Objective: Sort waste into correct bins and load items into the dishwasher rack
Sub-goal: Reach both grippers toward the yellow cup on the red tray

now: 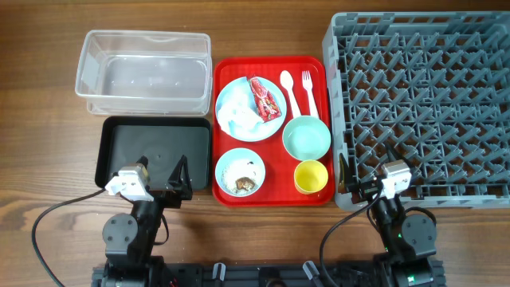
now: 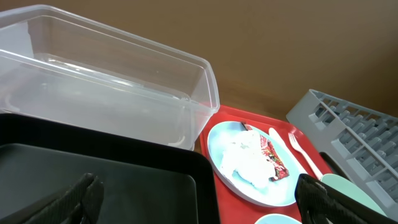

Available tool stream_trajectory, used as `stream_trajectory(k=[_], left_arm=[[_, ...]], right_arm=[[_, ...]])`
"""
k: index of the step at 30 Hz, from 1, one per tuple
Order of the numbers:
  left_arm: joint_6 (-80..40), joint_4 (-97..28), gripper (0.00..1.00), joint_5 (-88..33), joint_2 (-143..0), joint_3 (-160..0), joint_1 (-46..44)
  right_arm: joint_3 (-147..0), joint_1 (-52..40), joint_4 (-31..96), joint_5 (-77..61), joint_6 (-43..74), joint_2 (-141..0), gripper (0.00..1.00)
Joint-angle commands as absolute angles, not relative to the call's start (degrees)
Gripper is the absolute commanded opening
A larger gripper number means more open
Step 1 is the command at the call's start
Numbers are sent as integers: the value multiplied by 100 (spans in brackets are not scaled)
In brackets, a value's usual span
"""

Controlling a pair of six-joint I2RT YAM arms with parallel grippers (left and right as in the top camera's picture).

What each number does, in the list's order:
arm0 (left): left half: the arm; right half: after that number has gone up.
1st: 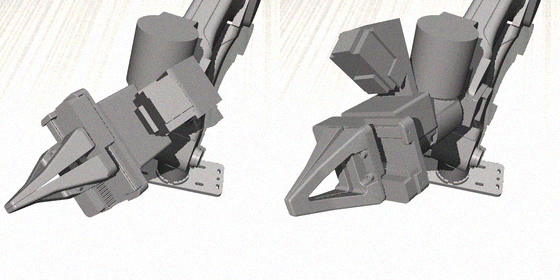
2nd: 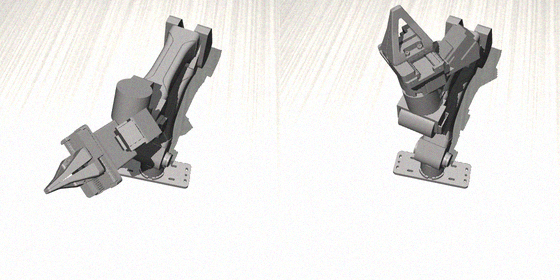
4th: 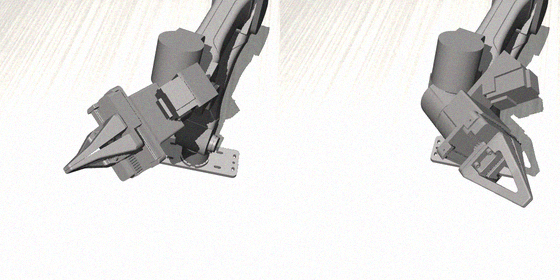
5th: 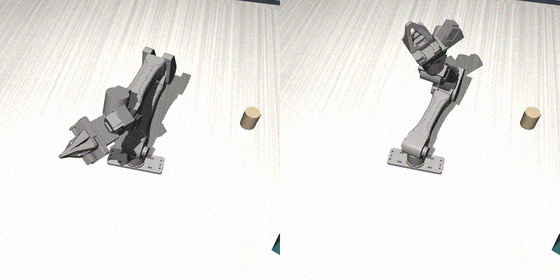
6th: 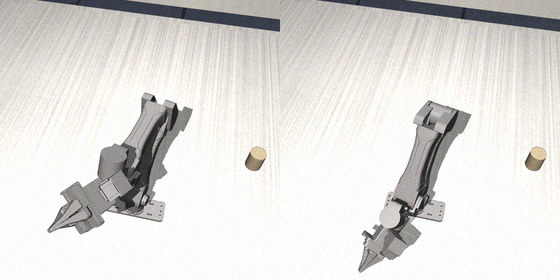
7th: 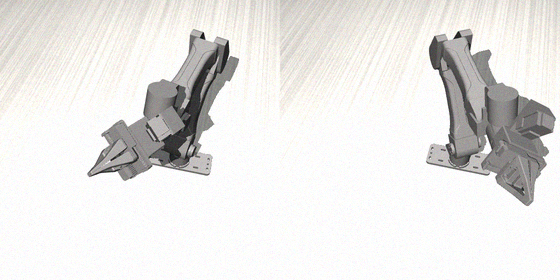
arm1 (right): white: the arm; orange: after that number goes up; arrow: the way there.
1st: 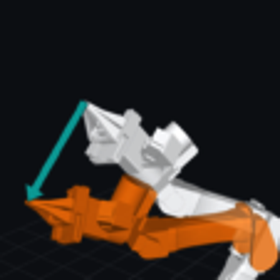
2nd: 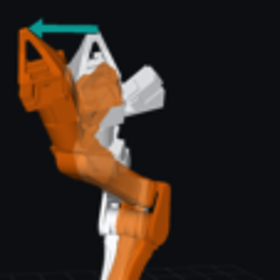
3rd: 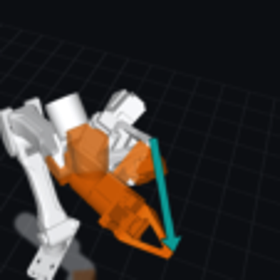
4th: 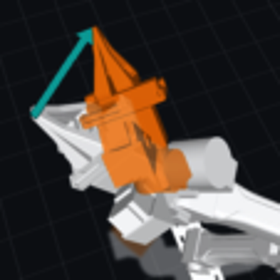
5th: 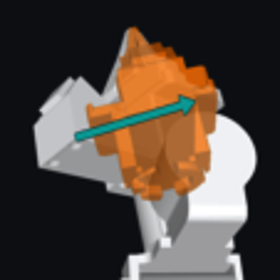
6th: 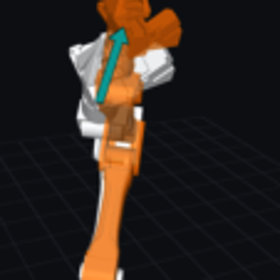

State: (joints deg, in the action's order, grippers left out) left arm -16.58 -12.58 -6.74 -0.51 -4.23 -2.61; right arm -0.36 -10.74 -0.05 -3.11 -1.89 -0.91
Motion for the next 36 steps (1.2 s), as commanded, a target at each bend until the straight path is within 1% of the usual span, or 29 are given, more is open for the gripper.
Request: stream_trajectory(k=[1,5,7,9,12,13,14,15,17,18,19,21,24,27,32,33,36], left_arm=[[-1581,-1243,100,-659,-43,-390,-228],[-1577,-1243,100,-659,-43,-390,-228],[-1188,-1260,100,-84,-43,-390,-228],[-1197,-1253,100,353,-43,-390,-228],[-1199,-1253,100,351,-43,-390,-228],[-1199,-1253,100,351,-43,-390,-228],[-1262,-1140,100,342,-43,-390,-228],[-1354,-1098,100,220,-43,-390,-228],[-1861,-1107,100,-569,-43,-390,-228],[-1892,-899,100,-1194,-43,-399,-228],[-1887,-637,100,-1424,-43,-443,-228],[-1890,-274,100,-1505,-45,-628,-228],[-1885,-362,100,-1525,-224,-1378,-228],[-1887,-1094,100,-1566,-908,-2362,-228],[-1887,-3017,100,-1566,-2910,-4368,-244],[-1885,-3568,100,-1691,-3544,-5002,-279],[-1892,-4209,100,-2495,-4604,-6226,-349]], right_arm=[[-30,-1103,-14,-259,-290,-80,100],[-30,-1103,-14,-259,-290,-80,100],[-30,-1103,-14,-259,-290,-80,100],[-30,-1103,-25,-246,-320,-80,100],[-30,-1100,-34,-309,-401,-80,100],[-30,-1103,-10,-392,-316,-93,100],[-30,-1100,-10,-390,19,-113,100],[-30,-1103,-10,-390,447,-143,100],[-30,-1100,-19,-401,2010,-248,100],[-32,-1103,-102,-676,2276,-248,100],[-75,-1100,-156,-928,2187,-248,100],[-305,-1103,-115,-1219,1977,-248,100],[-1011,-1100,161,-1232,1516,-305,100],[-2084,-1100,851,-1050,1258,-784,100],[-3959,-1100,2803,-985,1520,-2250,100],[-4429,-1100,3347,-930,1516,-2670,100],[-5706,-1100,4696,-854,1240,-3789,100]])
